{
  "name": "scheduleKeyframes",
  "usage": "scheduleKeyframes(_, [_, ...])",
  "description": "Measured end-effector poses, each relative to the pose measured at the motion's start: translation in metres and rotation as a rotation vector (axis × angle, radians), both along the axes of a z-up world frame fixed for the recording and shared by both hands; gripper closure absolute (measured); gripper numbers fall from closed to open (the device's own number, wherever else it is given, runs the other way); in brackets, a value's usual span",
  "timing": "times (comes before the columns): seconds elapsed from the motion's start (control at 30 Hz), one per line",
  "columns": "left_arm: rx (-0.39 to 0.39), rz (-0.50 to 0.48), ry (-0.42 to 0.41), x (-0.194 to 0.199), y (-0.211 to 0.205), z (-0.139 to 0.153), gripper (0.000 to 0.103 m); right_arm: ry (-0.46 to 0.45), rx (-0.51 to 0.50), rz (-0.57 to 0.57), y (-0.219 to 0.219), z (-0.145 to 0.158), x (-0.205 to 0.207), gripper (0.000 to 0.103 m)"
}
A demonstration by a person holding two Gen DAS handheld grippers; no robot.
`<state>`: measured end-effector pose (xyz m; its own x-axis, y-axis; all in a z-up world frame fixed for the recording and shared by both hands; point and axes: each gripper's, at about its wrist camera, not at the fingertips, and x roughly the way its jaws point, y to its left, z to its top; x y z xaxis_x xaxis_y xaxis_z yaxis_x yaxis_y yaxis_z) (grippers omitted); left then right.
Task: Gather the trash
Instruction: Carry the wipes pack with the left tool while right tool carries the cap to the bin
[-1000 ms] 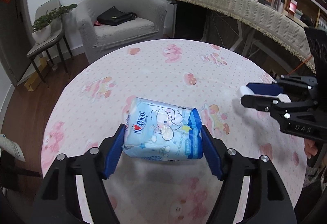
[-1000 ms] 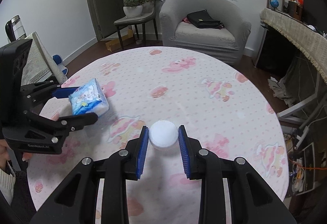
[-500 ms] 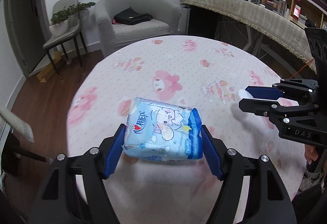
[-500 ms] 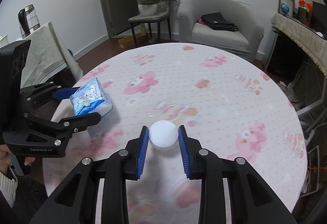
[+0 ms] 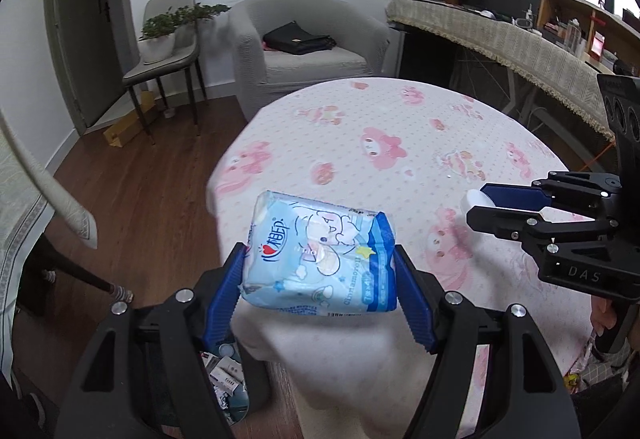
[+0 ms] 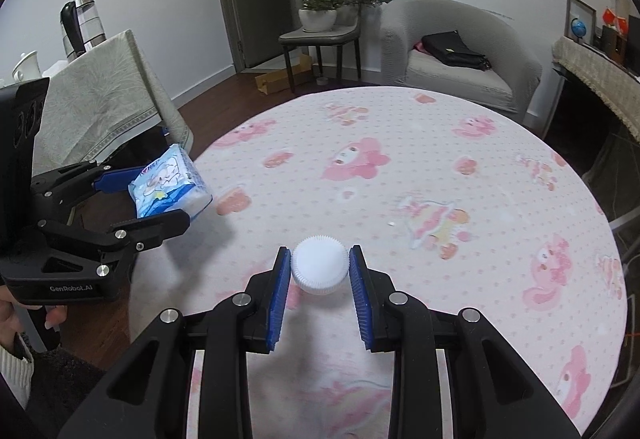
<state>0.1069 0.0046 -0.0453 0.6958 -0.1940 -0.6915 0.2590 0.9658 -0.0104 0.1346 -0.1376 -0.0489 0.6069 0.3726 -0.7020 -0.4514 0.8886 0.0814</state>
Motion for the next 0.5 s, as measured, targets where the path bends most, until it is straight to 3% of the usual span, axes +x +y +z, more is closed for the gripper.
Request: scheduleKeyframes(0.5, [0.028,0.161,0.009,-0.009,0.093,-0.013,0.030,-0.019,0.028,0.105,0.085,0.006,0.005,0.073])
